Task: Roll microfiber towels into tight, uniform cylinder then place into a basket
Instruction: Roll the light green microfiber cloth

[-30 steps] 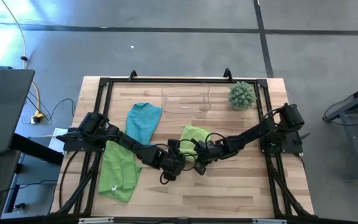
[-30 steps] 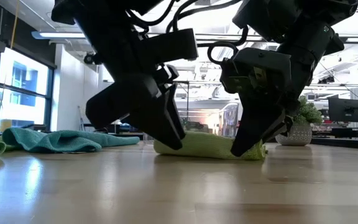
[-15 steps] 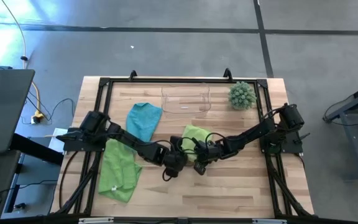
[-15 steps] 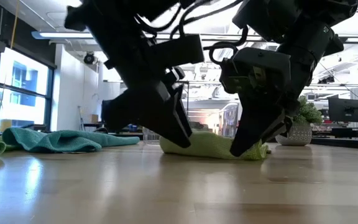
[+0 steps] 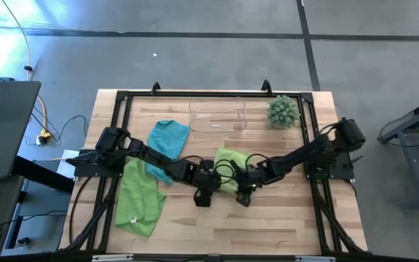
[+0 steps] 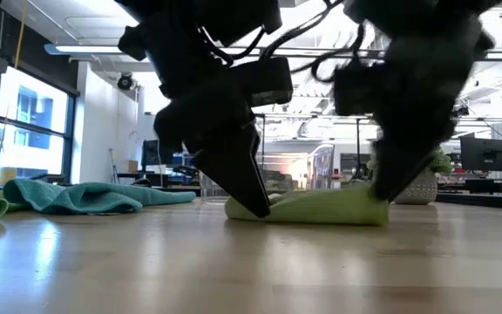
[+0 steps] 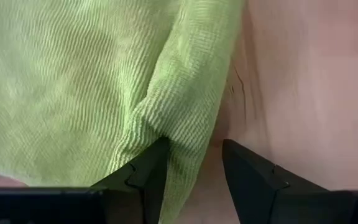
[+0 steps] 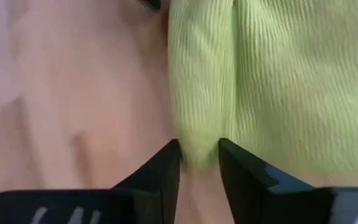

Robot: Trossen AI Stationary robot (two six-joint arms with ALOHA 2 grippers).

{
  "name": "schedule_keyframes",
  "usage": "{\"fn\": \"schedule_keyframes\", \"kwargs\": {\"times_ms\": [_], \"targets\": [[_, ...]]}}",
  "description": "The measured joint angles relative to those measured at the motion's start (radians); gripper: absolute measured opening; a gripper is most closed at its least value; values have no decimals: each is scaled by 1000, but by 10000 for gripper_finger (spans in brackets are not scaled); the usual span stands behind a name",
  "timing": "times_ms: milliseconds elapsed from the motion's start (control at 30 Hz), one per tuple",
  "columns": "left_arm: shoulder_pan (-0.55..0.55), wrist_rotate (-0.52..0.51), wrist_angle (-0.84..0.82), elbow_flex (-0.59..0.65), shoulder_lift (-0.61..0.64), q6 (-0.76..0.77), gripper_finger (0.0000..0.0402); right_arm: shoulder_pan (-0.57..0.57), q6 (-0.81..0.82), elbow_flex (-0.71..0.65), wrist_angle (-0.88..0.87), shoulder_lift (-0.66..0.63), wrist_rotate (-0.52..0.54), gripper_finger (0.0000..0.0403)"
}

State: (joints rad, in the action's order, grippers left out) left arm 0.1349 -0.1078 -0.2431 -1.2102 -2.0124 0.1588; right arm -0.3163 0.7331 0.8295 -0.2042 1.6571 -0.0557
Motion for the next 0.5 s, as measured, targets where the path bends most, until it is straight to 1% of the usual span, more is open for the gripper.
{"fn": "schedule_keyframes", "kwargs": {"times_ms": [133, 200, 267, 400, 500], "targets": [[2, 33, 28, 1, 0, 137, 145, -41, -9, 0, -128, -94, 10, 105], [5, 40, 49, 1, -1, 221, 145, -77, -36, 1, -155, -133, 40, 105], [5, 35, 65, 2, -2, 328, 145, -127, -82, 1, -148, -156, 96, 105], [5, -4, 82, 3, -3, 507, 145, -246, -224, 3, -94, -155, 326, 105], [6, -33, 86, 3, -4, 572, 145, -316, -301, 4, -67, -119, 495, 105]]}}
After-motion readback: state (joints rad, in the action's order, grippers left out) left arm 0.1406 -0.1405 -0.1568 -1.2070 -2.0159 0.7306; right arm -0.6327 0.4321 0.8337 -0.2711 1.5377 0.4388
